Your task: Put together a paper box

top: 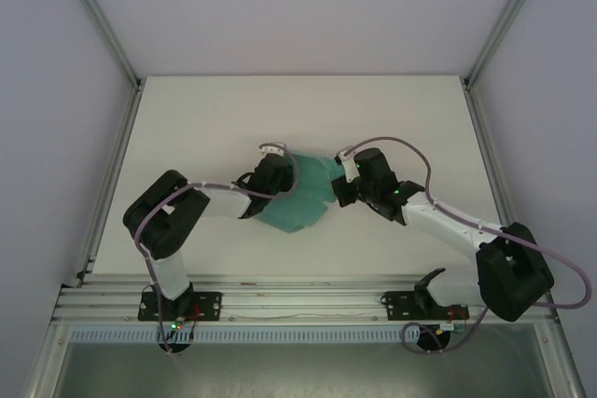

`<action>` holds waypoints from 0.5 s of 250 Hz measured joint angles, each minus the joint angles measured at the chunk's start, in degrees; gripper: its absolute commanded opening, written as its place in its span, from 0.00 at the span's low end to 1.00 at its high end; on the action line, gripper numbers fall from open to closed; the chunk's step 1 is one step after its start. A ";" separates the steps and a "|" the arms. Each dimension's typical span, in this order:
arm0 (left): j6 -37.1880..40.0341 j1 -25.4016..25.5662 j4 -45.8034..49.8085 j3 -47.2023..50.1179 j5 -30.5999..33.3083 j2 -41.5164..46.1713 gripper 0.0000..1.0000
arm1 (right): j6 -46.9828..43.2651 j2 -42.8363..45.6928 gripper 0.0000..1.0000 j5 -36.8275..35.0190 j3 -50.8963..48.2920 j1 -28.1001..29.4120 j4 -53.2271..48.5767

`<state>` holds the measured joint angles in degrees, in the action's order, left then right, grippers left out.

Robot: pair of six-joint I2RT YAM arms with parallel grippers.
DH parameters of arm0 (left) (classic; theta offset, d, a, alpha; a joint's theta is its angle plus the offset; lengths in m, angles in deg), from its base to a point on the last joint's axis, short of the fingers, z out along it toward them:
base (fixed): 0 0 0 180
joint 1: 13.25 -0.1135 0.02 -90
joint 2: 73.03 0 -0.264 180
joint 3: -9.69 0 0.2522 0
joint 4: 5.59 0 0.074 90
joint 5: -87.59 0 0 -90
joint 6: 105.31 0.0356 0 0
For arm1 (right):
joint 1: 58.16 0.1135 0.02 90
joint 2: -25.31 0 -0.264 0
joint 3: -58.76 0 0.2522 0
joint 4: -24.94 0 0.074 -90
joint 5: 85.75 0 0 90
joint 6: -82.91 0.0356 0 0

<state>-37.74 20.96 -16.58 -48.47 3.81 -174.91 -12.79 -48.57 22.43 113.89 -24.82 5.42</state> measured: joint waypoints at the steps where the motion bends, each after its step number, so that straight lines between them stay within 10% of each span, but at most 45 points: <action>1: 0.02 -0.07 0.00 0.07 -0.04 0.07 0.35 | 0.00 0.00 0.00 0.00 0.00 0.00 0.02; 125: 1.53 -6.19 -1.46 4.76 -13.35 6.71 0.44 | -2.29 -1.07 0.00 0.00 0.96 -0.17 -2.01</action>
<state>-36.21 14.78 -18.05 -43.71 -9.55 -168.20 -15.08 -49.65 22.43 114.85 -24.99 3.40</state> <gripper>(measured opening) 0.438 0.066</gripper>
